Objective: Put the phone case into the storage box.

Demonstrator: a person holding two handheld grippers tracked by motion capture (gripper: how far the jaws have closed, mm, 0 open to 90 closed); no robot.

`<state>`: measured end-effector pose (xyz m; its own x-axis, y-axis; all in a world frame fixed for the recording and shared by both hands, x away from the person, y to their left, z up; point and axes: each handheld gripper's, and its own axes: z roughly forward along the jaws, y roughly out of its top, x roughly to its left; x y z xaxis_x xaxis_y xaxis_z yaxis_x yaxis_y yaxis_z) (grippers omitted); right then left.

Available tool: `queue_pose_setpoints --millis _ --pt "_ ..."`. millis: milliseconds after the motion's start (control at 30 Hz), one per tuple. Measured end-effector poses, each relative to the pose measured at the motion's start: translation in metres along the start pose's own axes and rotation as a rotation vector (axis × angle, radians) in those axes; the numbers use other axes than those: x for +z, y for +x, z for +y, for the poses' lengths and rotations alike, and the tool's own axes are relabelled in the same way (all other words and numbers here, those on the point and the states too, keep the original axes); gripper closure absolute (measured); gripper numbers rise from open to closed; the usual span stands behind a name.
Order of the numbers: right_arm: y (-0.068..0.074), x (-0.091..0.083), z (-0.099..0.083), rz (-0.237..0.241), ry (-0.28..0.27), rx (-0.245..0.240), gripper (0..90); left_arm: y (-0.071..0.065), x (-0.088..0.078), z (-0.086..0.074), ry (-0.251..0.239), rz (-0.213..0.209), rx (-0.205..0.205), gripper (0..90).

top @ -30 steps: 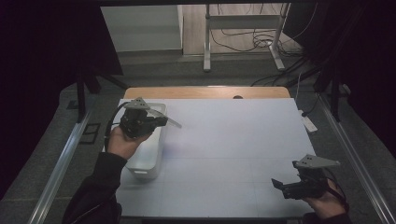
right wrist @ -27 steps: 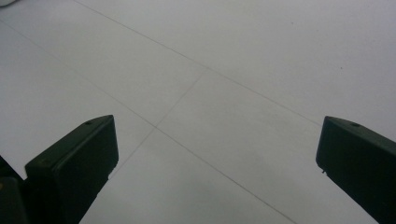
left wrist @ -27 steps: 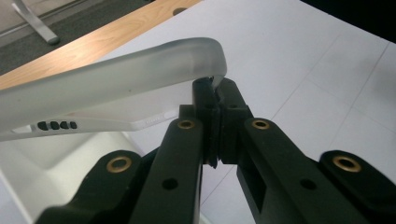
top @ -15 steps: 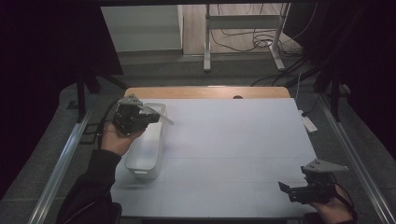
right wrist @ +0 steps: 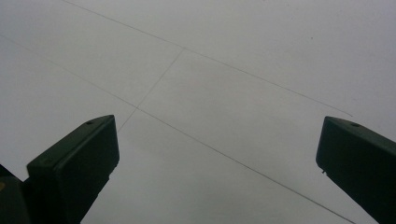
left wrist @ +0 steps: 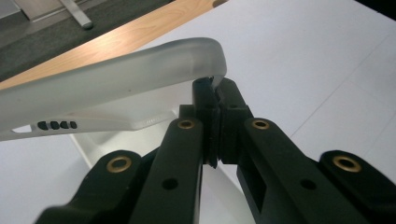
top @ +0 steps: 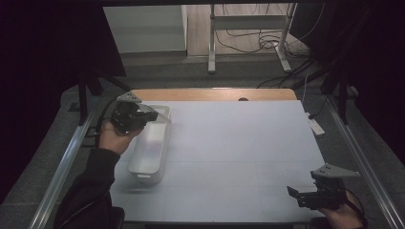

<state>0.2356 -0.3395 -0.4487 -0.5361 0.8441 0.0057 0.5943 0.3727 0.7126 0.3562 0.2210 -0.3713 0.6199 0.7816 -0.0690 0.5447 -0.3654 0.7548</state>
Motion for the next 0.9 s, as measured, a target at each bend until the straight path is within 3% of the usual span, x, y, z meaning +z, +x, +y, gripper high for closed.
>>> queue_pose_setpoints --millis 900 --pt "0.001 0.001 0.000 0.004 0.008 -0.009 0.0 0.021 0.019 0.002 0.090 0.079 -0.022 87.9"
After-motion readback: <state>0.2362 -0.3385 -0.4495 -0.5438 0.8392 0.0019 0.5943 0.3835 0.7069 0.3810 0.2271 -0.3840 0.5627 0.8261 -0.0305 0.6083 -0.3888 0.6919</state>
